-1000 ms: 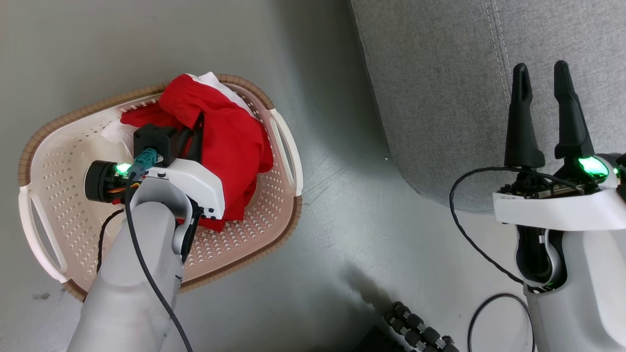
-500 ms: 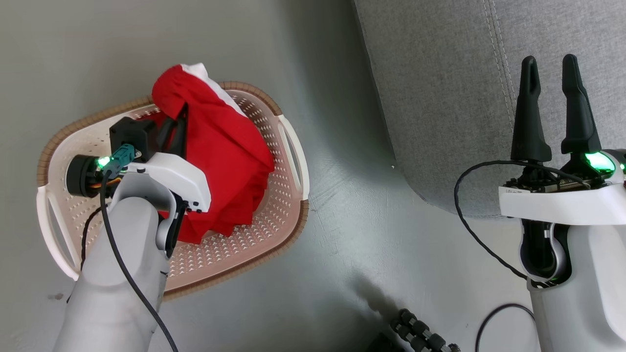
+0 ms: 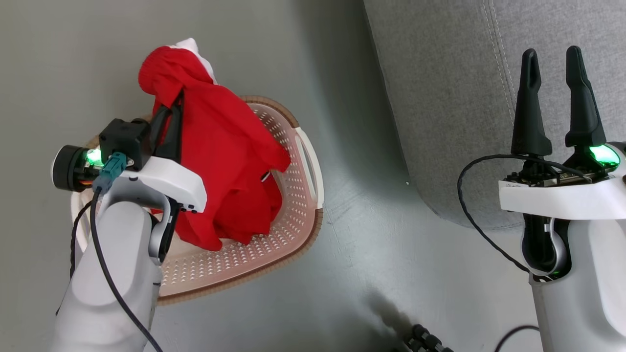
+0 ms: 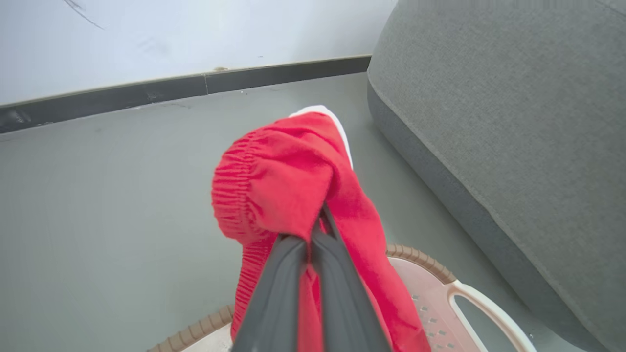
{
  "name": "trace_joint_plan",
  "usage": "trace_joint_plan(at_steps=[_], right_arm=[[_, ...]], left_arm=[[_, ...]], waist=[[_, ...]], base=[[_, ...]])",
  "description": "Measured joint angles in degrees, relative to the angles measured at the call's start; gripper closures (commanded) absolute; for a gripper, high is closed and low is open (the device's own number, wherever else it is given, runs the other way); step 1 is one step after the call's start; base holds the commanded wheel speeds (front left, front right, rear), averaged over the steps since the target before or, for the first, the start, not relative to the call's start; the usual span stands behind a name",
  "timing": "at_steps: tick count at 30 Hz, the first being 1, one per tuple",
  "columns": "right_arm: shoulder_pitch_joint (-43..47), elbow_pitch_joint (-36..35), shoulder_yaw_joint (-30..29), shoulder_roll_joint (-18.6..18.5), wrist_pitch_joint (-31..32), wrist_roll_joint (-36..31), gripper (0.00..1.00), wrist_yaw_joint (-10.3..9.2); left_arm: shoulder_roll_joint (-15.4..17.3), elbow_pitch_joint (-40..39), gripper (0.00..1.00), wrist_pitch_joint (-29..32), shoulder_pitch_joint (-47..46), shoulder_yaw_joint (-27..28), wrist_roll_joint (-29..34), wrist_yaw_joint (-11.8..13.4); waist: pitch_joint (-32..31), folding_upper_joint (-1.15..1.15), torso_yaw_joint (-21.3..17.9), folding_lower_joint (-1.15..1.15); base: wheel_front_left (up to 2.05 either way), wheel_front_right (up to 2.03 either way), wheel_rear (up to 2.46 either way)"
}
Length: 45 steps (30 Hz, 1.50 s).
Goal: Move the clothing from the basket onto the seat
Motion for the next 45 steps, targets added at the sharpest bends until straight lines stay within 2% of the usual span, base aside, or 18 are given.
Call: trace_joint_plan(at_steps=[13, 24, 38, 45], right_arm=[[-0.89, 0.43, -0.47, -0.03, -0.01, -3.65, 0.0, 0.0], [-1.02, 1.67, -1.33, -0.21, -0.01, -6.47, 0.0, 0.0], [0.69, 3.69, -0.46, -0.4, -0.01, -9.34, 0.0, 0.0], [2.57, 5.01, 0.56, -0.58, -0.01, -10.68, 0.0, -0.01]], left_arm=[[0.08, -11.58, 1.0, -0.04, 5.63, 0.42, 1.08, 0.54], [-1.1, -19.72, 1.0, -0.1, 9.49, 1.72, 0.93, 1.04], [-2.54, -25.8, 1.0, -0.46, 16.49, 2.75, -0.1, 0.99], [-2.72, -26.74, 1.0, -0.46, 18.72, 1.91, -0.11, -0.08]], waist=[[-4.93, 0.0, 2.85, 0.0], [-10.39, 0.0, 5.65, 0.0], [-18.76, 0.0, 10.1, -0.01], [-23.18, 0.0, 12.5, 0.0]], base=[[0.0, 0.0, 0.0], [0.0, 0.0, 0.0], [0.0, 0.0, 0.0], [0.0, 0.0, 0.0]])
